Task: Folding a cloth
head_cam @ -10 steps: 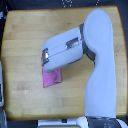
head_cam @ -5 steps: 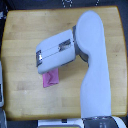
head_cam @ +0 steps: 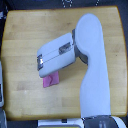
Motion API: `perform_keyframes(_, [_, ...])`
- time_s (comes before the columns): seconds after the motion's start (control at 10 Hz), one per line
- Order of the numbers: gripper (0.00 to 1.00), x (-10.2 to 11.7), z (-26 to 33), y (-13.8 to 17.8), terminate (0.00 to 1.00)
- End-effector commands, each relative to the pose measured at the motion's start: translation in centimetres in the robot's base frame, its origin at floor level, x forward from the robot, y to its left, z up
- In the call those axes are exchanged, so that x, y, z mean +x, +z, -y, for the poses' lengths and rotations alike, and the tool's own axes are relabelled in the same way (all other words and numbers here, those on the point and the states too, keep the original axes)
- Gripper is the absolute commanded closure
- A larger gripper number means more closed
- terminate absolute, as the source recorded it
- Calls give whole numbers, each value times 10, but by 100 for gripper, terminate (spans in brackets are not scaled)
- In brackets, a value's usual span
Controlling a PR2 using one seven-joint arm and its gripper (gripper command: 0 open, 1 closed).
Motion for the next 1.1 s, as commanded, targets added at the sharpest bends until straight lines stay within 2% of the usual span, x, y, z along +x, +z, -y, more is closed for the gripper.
perform_keyframes(0.0, [100, 8, -2, -12, 0])
perform_keyframes(0.1, [100, 11, -9, -14, 0])
perform_keyframes(0.2, [0, 12, -10, -15, 0])
perform_keyframes(1.0, [0, 10, -9, -18, 0])
